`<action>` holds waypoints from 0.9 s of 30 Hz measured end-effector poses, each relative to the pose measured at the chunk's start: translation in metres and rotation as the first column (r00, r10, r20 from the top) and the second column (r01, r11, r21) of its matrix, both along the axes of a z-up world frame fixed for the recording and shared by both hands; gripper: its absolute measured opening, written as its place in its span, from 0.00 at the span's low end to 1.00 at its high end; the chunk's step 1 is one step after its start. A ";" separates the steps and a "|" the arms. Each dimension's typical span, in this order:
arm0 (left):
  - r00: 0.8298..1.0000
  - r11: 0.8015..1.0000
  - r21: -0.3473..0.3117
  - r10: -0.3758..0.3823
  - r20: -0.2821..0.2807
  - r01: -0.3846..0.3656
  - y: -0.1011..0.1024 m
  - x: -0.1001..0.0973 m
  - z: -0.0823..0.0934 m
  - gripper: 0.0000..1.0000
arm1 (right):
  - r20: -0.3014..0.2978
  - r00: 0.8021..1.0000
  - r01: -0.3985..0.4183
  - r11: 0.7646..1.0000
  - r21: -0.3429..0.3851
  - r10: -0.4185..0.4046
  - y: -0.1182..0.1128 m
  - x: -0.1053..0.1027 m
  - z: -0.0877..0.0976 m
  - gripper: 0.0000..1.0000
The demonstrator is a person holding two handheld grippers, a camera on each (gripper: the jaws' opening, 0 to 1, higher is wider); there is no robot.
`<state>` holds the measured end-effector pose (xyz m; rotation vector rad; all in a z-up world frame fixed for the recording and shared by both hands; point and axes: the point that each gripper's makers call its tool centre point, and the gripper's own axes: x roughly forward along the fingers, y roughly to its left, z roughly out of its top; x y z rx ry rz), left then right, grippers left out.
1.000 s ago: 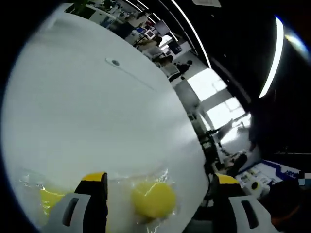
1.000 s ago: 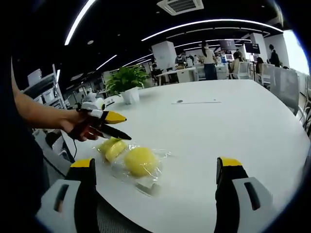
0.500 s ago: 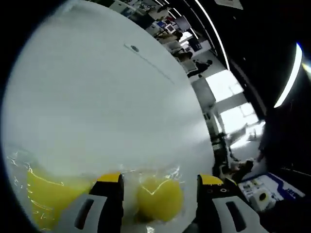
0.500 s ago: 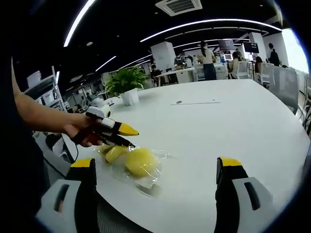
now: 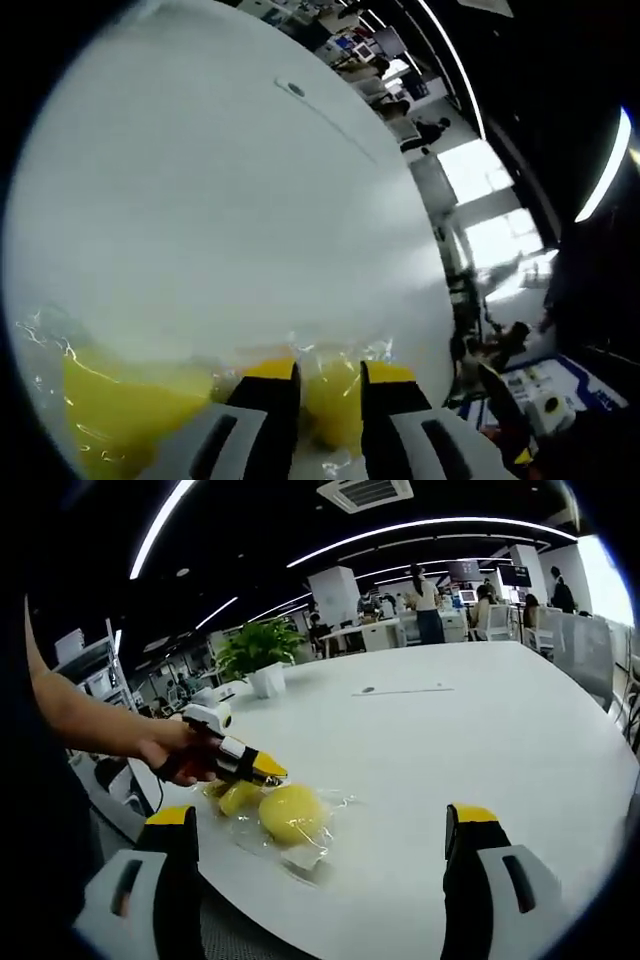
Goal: Compare the silicone blocks by pressing each to a similar depth, holding the contact briefly, and releasing to observe deformation and rebound differences across the visible hardness samples.
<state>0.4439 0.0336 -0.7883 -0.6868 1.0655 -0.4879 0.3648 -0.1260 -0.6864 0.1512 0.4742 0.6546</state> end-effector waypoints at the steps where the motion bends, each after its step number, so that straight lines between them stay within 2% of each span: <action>1: 1.000 0.999 0.029 -0.013 0.001 0.013 0.002 -0.001 -0.004 0.16 | 0.000 1.000 0.000 1.000 0.000 0.000 0.000 0.000 0.000 0.97; 2: 1.000 0.998 0.050 -0.024 0.008 0.024 0.002 0.000 -0.008 0.12 | 0.000 1.000 0.000 1.000 0.000 0.000 0.000 -0.001 0.001 0.97; 4: 1.000 1.000 0.022 -0.011 0.006 0.011 -0.003 0.002 -0.007 0.12 | -0.001 1.000 -0.001 1.000 -0.003 0.001 0.000 -0.002 0.001 0.97; 7: 1.000 0.999 0.035 -0.018 0.004 0.018 -0.007 0.003 -0.009 0.11 | -0.003 1.000 0.001 1.000 -0.001 -0.001 -0.001 -0.003 0.001 0.97; 9: 0.999 0.997 0.070 -0.043 0.023 0.041 -0.007 0.003 -0.010 0.06 | -0.003 1.000 0.005 1.000 -0.003 -0.005 -0.003 -0.004 0.002 0.97; 11: 0.998 0.997 0.055 -0.051 0.023 0.050 -0.011 0.003 -0.008 0.00 | -0.003 1.000 0.011 1.000 -0.002 -0.011 -0.005 -0.004 0.002 0.97; 14: 0.998 0.996 0.072 -0.057 0.014 0.056 -0.009 0.002 -0.011 0.00 | -0.004 1.000 0.016 1.000 -0.004 -0.016 -0.007 -0.005 0.001 0.97; 16: 0.999 0.999 0.034 -0.041 -0.004 0.041 -0.011 0.002 -0.007 0.00 | -0.006 1.000 0.017 1.000 -0.004 -0.017 -0.008 -0.005 0.000 0.97; 23: 1.000 1.000 -0.016 -0.026 -0.003 0.026 -0.014 0.000 0.003 0.00 | -0.008 1.000 0.010 1.000 -0.003 -0.010 -0.005 -0.004 -0.002 0.97; 25: 0.999 0.997 -0.056 -0.047 0.009 0.047 -0.020 -0.002 0.011 0.00 | -0.009 1.000 0.007 1.000 -0.003 -0.007 -0.003 -0.003 -0.002 0.97; 27: 0.997 0.996 -0.055 -0.067 0.027 0.069 -0.022 -0.003 0.015 0.00 | -0.008 1.000 0.003 1.000 -0.003 -0.003 -0.002 -0.002 -0.002 0.97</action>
